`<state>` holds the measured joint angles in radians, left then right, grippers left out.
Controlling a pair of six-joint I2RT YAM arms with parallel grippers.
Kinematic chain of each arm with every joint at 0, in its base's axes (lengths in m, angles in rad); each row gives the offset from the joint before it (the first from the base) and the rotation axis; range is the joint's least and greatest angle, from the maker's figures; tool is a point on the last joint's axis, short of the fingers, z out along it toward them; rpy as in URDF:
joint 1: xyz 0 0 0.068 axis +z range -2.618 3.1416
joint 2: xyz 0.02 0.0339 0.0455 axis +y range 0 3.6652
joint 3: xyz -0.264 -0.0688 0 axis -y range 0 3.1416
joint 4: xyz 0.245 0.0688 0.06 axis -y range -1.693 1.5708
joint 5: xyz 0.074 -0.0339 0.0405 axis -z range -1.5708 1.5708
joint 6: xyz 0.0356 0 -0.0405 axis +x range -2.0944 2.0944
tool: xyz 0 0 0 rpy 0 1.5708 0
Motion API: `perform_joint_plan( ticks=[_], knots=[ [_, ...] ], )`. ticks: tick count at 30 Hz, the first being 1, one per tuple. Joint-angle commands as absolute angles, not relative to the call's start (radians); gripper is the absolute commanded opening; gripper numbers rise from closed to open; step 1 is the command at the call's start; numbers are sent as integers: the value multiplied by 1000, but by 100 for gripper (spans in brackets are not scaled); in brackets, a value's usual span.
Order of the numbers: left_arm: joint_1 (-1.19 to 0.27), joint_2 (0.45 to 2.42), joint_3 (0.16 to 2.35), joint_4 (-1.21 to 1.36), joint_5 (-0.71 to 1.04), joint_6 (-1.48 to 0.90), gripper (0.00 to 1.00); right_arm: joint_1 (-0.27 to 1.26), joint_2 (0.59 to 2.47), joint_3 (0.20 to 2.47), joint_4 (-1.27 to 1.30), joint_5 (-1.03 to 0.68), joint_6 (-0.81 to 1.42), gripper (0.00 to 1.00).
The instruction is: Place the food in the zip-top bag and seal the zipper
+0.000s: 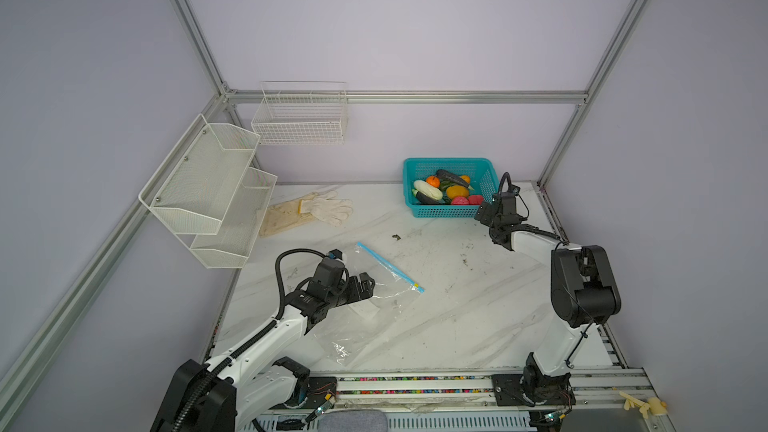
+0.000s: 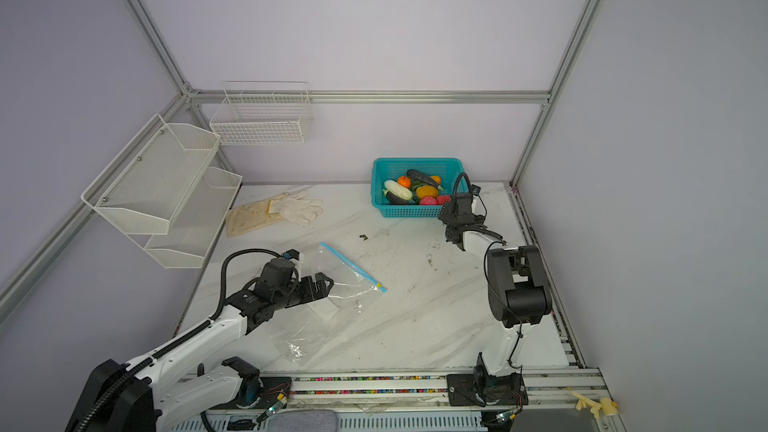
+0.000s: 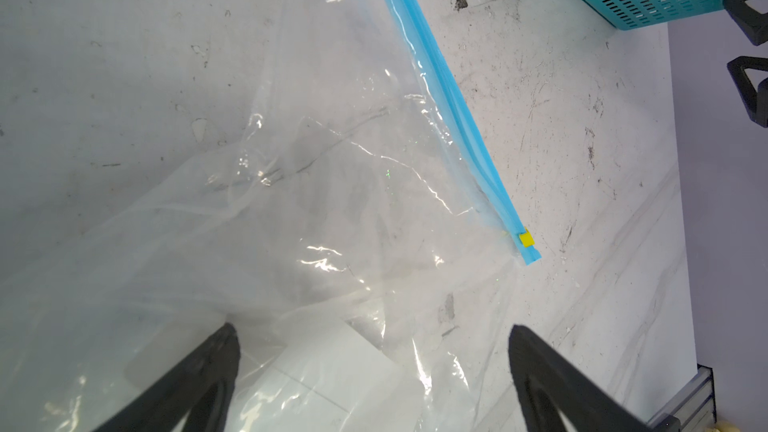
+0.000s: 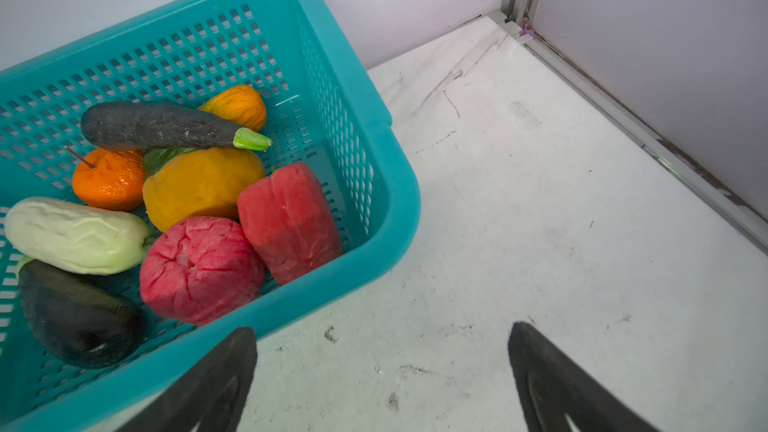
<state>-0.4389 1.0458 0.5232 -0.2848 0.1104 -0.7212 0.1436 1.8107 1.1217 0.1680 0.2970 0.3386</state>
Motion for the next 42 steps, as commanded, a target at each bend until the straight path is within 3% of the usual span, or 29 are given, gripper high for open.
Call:
perform_joint_plan(
  ticks=[1,11,17,22,32,42],
  knots=[
    [-442,1007,511,-294,101,-704,100,139,1796,1136,190,289,338,97],
    [-441,958,526,-356,92,-708,100,138,1753,1174,97,239,307,97],
    [-442,873,568,-494,77,-745,100,188,1516,992,47,4,326,94],
    [-442,821,545,-548,82,-807,100,349,1418,872,82,-154,337,90],
    [-442,862,481,-492,17,-815,100,541,1579,842,276,-467,282,73],
    [-440,1059,453,-344,17,-774,99,592,1705,881,276,-558,246,65]
  ],
)
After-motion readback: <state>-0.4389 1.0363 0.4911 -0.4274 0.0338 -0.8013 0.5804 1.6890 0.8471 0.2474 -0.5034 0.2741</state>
